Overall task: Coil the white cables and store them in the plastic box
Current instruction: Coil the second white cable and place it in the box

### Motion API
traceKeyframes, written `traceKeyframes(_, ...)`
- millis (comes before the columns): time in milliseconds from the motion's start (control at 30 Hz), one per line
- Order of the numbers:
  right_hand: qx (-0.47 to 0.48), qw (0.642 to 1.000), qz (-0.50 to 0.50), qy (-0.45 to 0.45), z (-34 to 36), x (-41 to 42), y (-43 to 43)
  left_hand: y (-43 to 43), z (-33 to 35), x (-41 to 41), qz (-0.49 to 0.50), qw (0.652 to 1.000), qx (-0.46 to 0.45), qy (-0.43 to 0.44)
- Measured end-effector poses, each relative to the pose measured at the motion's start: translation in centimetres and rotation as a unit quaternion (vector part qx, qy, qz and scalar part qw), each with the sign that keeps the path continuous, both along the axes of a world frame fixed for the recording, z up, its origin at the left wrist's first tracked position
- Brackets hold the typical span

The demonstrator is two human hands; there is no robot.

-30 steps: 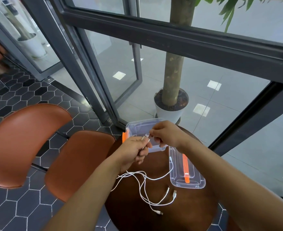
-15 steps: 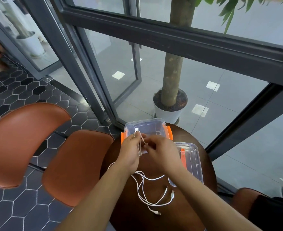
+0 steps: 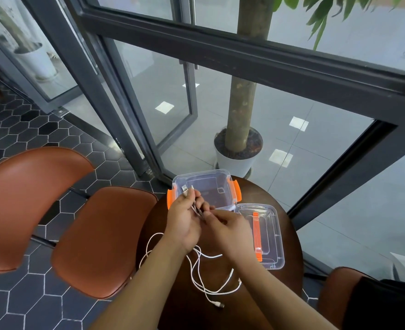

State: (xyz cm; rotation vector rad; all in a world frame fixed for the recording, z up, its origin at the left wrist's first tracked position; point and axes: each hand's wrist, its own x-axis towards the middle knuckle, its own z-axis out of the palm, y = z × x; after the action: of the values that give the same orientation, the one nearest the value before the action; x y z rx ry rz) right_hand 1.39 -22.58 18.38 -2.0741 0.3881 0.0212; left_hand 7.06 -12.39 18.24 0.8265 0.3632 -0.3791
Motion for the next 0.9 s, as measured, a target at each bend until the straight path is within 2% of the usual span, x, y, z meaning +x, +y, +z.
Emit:
traceKeyframes(67, 0.206, 0.973, -0.075, 0.078, 0.6, 0.2, 0.1, 0.1, -0.1, 0.1, -0.003, 1.000, -0.002, -0.006)
traceKeyframes(133, 0.388, 0.901, -0.157, 0.112, 0.8, 0.3, 0.3, 0.1, -0.2, 0.2, -0.012, 1.000, -0.005, -0.006)
traceKeyframes(200, 0.471, 0.853, -0.190, 0.115, 0.9, 0.3, 0.5, 0.1, -0.1, 0.3, -0.016, 1.000, -0.014, -0.002)
traceKeyframes(333, 0.538, 0.798, -0.259, 0.087, 0.7, 0.8, 1.0, 0.4, 0.1, 0.3, -0.004, 0.999, -0.049, -0.001)
traceKeyframes(400, 0.530, 0.800, -0.271, 0.074, 0.6, 1.1, 0.5, 0.7, 0.0, 0.1, -0.006, 0.998, -0.063, -0.008)
traceKeyframes(533, 0.485, 0.841, -0.225, 0.085, 0.5, 1.6, -0.3, 0.9, 0.1, -0.2, -0.027, 0.996, -0.078, -0.018)
traceKeyframes(667, 0.462, 0.865, -0.173, 0.096, 0.3, 1.6, -0.9, 1.3, 0.3, -0.3, -0.065, 0.992, -0.111, -0.009)
traceKeyframes(767, 0.470, 0.865, -0.144, 0.106, 0.3, 1.6, -1.6, 1.7, 0.6, -0.4, -0.088, 0.988, -0.124, 0.001)
traceKeyframes(900, 0.521, 0.838, -0.111, 0.121, 0.4, 1.5, -2.3, 2.0, 1.2, -0.4, -0.121, 0.989, -0.087, 0.003)
